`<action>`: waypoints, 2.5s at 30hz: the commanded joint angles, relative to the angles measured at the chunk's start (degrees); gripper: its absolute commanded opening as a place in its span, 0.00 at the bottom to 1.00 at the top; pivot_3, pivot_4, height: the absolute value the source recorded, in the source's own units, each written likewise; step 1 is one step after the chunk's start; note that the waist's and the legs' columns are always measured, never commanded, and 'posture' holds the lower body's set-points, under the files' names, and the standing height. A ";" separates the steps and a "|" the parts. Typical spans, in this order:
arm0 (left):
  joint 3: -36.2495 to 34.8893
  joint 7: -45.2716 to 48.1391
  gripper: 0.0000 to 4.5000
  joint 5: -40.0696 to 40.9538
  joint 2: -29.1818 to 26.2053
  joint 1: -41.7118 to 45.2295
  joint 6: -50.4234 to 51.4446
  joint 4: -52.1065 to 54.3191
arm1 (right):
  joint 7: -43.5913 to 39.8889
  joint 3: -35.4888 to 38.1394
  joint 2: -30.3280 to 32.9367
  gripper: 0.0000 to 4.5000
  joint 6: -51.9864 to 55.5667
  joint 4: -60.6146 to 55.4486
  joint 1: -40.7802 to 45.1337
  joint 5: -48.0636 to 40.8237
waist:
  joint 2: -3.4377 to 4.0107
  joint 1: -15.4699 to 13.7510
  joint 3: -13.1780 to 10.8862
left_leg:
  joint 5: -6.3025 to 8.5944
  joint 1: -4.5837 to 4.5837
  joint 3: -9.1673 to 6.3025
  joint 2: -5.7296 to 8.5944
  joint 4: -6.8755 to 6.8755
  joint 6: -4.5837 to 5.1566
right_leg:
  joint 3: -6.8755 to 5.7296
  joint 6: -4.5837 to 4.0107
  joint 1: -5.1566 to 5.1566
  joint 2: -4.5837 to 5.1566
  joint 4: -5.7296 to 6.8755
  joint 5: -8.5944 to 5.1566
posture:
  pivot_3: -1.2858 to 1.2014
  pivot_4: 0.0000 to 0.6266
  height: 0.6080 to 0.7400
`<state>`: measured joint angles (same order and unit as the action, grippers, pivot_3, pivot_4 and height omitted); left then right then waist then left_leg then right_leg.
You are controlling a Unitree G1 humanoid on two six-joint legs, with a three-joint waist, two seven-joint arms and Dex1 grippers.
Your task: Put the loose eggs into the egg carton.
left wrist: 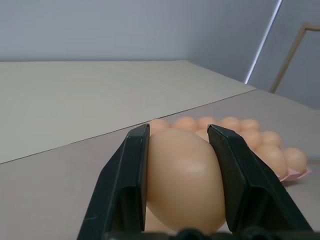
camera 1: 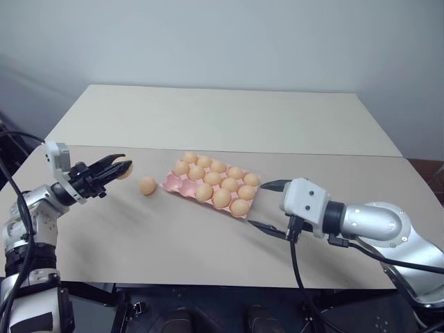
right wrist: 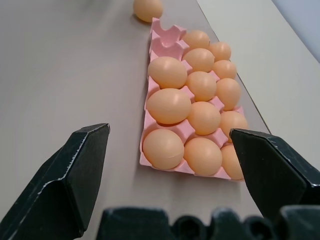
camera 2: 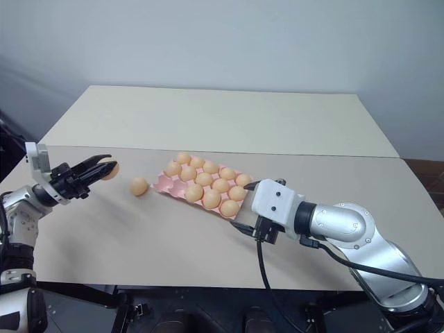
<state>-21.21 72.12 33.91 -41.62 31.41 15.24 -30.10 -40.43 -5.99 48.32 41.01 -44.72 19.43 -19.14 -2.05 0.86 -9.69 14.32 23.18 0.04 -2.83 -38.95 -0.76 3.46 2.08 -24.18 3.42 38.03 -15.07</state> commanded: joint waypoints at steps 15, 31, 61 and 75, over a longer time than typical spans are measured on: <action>14.91 1.11 0.38 -9.28 12.17 9.09 -8.22 1.16 | 1.42 2.58 1.05 1.00 2.71 -5.52 0.71 -0.25 | -0.01 0.41 0.01 | 0.00 -0.02 -0.01 0.02 -0.03 0.01 | 0.06 0.00 0.01 -0.02 0.01 0.00 | 0.52 0.24 1.00; 15.24 0.37 0.71 -12.15 14.55 11.80 -14.92 -4.35 | 1.77 2.72 1.20 1.00 4.25 -6.79 0.89 0.01 | -0.01 -0.03 0.01 | 0.00 0.01 -0.02 0.03 -0.03 0.01 | 0.04 0.00 0.02 -0.02 -0.02 0.00 | 0.52 0.24 1.00; 1.20 -2.29 0.71 -11.21 -11.08 -11.34 -11.62 8.30 | -4.68 4.86 3.93 1.00 -1.42 -4.82 0.17 -2.20 | 0.00 0.03 0.00 | 0.00 -0.02 0.01 -0.03 0.00 0.00 | 0.03 0.00 0.00 -0.01 -0.02 0.00 | 0.52 0.24 1.00; 9.79 -3.89 0.71 -17.90 -4.44 0.87 -17.65 -6.25 | -2.86 2.83 2.45 1.00 -1.67 -3.95 1.76 -0.58 | -0.01 -0.16 0.01 | 0.00 0.02 0.00 -0.01 -0.01 0.00 | -0.03 0.00 0.00 0.00 -0.03 0.00 | 0.52 0.24 1.00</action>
<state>-12.06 68.25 17.02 -46.15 30.44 -0.41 -34.97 -44.04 -4.06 50.96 40.06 -47.39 20.38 -20.24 -2.05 0.70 -9.69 14.32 23.20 0.04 -2.84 -38.95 -0.75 3.43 2.08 -24.18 3.42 38.00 -15.07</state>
